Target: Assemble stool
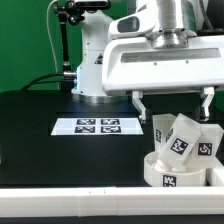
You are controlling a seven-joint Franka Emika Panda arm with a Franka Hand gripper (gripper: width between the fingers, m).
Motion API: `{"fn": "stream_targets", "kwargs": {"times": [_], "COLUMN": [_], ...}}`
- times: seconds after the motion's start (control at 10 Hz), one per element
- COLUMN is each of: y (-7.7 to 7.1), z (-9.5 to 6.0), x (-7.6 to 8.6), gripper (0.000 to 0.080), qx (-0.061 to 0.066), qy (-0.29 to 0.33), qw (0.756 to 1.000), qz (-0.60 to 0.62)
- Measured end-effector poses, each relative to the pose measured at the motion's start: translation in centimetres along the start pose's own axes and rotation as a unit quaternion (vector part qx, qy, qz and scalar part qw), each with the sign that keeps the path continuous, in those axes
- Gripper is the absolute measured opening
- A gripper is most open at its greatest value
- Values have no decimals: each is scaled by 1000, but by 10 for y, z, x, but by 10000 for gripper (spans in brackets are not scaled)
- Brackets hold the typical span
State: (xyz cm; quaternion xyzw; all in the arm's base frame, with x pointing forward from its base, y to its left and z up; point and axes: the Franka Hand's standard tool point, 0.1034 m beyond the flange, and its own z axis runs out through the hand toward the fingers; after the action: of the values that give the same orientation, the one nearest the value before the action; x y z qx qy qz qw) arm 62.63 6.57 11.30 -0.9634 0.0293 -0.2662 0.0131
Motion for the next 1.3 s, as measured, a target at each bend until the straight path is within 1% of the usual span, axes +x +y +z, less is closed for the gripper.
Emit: {"fn": "stream_targets", "kwargs": {"times": [0.1, 0.8, 0.9, 1.1, 1.3], "y": [3, 3, 8, 6, 4], "z": [1, 3, 4, -1, 1], "x": [2, 0, -2, 0, -3], "gripper": [649, 649, 649, 649, 649], "qx": [-1, -2, -3, 1, 5], "qy": [2, -1, -6, -15, -32], "qw": [1000, 1000, 1000, 1000, 999], "qz": [0, 0, 4, 13, 13]}}
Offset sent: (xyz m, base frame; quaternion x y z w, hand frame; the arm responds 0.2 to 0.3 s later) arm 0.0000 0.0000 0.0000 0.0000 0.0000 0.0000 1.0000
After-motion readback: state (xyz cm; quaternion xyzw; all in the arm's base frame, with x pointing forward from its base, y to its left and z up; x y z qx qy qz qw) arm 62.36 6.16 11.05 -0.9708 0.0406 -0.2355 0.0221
